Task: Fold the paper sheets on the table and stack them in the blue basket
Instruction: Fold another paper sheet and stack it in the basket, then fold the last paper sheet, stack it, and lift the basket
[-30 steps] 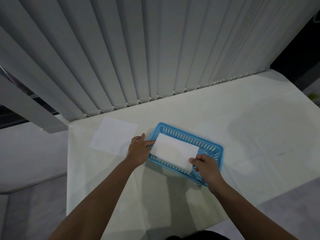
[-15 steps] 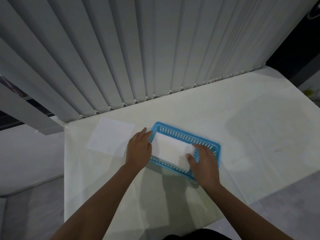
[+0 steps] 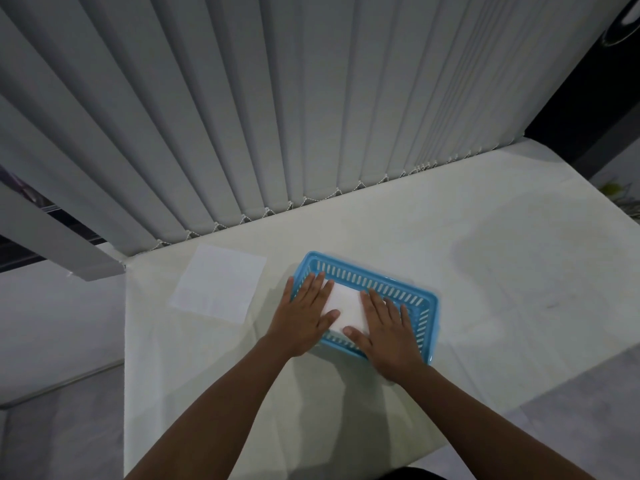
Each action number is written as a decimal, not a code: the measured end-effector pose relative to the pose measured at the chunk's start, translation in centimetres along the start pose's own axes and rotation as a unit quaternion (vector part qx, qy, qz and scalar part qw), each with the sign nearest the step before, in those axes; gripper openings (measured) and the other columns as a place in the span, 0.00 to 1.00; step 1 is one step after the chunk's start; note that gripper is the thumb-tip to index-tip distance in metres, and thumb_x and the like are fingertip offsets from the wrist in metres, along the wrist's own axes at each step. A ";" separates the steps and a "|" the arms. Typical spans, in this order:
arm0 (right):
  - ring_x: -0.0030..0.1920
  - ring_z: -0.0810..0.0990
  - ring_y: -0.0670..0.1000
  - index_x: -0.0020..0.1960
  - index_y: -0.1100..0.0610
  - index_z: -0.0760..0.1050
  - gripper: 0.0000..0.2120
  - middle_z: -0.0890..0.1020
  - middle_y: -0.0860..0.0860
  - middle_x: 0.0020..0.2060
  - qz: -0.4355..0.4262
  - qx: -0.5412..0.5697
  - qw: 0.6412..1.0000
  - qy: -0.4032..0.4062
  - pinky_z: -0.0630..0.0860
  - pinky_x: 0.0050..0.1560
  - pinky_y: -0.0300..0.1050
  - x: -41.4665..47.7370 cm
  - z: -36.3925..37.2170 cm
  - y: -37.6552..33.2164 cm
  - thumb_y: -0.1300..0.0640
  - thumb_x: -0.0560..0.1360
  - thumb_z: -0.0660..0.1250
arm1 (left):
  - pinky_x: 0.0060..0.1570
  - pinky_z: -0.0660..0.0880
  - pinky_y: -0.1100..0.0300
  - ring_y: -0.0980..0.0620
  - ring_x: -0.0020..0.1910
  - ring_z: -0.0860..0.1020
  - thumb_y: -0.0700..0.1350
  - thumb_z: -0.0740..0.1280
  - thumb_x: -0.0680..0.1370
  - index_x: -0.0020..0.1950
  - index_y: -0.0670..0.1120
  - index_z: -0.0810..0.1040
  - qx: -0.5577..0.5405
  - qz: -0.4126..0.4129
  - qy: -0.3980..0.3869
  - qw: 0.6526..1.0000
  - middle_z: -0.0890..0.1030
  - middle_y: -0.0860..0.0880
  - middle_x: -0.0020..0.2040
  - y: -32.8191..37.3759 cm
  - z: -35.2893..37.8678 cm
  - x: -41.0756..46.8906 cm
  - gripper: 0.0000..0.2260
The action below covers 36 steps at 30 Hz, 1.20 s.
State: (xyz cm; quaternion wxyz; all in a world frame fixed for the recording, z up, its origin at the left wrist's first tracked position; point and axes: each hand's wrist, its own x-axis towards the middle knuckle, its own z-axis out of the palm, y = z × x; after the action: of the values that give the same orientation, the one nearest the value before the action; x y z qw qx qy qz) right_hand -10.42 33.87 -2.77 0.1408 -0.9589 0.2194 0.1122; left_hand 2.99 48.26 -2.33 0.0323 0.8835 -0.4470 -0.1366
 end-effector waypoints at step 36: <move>0.75 0.54 0.58 0.75 0.54 0.60 0.25 0.58 0.52 0.77 -0.302 -0.107 0.946 -0.056 0.46 0.75 0.58 19.8 -2.0 -24.1 0.54 0.78 0.57 | 0.63 0.69 0.47 0.42 0.69 0.67 0.53 0.65 0.76 0.74 0.46 0.60 -0.239 -0.481 0.095 0.838 0.67 0.46 0.72 -19.5 -1.8 -5.7 0.29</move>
State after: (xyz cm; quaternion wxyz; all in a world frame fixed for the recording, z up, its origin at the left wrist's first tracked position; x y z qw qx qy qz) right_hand 18.19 46.31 -1.06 0.0762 -0.9819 -0.1016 0.1407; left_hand 15.50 64.31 -2.89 0.2148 0.9608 0.0860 -0.1528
